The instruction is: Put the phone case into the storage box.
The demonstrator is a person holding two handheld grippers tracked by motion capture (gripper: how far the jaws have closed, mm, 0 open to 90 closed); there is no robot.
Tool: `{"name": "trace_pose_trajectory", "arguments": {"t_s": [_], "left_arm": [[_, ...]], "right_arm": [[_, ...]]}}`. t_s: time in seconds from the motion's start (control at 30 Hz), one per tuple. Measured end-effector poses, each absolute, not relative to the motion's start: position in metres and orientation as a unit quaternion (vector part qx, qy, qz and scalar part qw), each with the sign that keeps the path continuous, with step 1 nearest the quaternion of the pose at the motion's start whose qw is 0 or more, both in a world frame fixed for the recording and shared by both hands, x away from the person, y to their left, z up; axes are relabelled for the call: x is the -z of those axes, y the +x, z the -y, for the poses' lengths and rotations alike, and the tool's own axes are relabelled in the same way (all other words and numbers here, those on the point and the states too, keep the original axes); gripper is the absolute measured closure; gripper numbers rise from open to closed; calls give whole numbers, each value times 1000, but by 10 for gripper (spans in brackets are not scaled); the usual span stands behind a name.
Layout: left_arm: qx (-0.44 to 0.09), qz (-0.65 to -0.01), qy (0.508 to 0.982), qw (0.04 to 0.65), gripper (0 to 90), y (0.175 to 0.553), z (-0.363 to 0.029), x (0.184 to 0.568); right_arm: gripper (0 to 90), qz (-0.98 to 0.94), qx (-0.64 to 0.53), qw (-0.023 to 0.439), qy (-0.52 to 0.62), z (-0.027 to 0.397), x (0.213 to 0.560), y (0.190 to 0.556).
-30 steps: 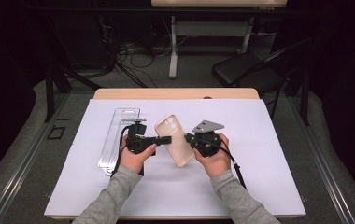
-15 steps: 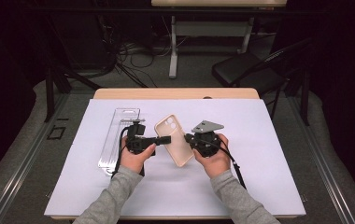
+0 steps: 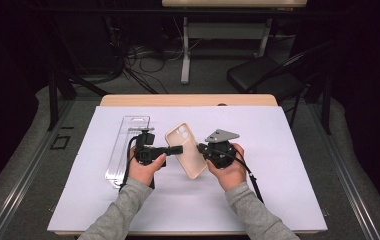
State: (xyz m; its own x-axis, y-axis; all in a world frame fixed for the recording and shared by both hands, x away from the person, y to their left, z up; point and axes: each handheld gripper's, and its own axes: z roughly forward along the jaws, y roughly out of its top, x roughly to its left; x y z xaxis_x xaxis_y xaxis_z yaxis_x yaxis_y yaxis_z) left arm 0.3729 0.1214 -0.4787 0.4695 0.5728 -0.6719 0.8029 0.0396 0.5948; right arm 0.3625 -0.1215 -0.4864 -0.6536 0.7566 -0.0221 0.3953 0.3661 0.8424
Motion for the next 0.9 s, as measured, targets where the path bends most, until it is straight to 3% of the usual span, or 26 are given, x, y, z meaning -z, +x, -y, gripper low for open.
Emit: {"name": "trace_pose_trajectory", "arguments": {"t_s": [0.9], "left_arm": [[116,-500,685,517,799,374,-123,479]], "right_arm": [[866,-800,-436,203,359,121,488,363]]}}
